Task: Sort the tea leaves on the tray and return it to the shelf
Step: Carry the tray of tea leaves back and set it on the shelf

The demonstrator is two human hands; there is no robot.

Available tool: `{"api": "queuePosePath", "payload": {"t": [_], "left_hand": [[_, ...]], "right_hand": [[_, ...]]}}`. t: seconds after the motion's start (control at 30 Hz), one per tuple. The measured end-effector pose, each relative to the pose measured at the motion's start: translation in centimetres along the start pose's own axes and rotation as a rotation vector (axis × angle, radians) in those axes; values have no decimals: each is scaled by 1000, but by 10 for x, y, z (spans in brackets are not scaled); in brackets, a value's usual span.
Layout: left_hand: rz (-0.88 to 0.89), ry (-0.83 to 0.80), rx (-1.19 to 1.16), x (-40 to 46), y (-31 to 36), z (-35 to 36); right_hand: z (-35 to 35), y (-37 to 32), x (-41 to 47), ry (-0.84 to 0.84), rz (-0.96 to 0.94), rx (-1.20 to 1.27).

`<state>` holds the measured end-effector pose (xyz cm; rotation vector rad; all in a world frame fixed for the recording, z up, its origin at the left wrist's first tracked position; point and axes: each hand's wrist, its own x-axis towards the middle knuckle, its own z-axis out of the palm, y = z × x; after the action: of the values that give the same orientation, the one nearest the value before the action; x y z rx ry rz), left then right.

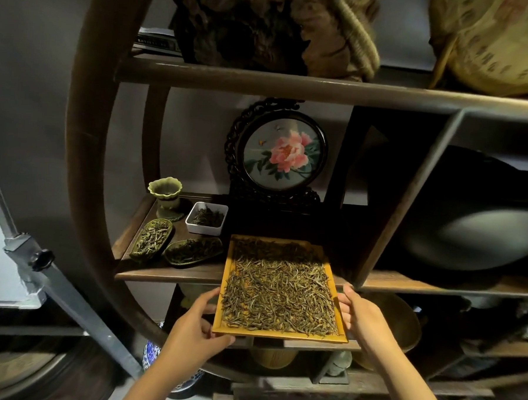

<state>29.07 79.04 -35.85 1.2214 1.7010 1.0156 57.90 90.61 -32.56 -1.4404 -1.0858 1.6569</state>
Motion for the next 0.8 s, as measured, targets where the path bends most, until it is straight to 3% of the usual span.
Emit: {"api": "queuePosePath", "payload": {"t": [0.13, 0.27, 0.37, 0.8], "left_hand": [[1, 12, -9, 0, -3, 1], [0, 28, -7, -1, -5, 2], [-3, 28, 0, 0, -7, 3], [3, 108, 17, 25, 0, 14]], "right_hand": [[-23, 30, -36, 149, -217, -305], [-12, 46, -54, 98, -271, -525], [-3, 47, -50, 183, -405, -648], [2, 41, -13, 280, -508, -667]]}}
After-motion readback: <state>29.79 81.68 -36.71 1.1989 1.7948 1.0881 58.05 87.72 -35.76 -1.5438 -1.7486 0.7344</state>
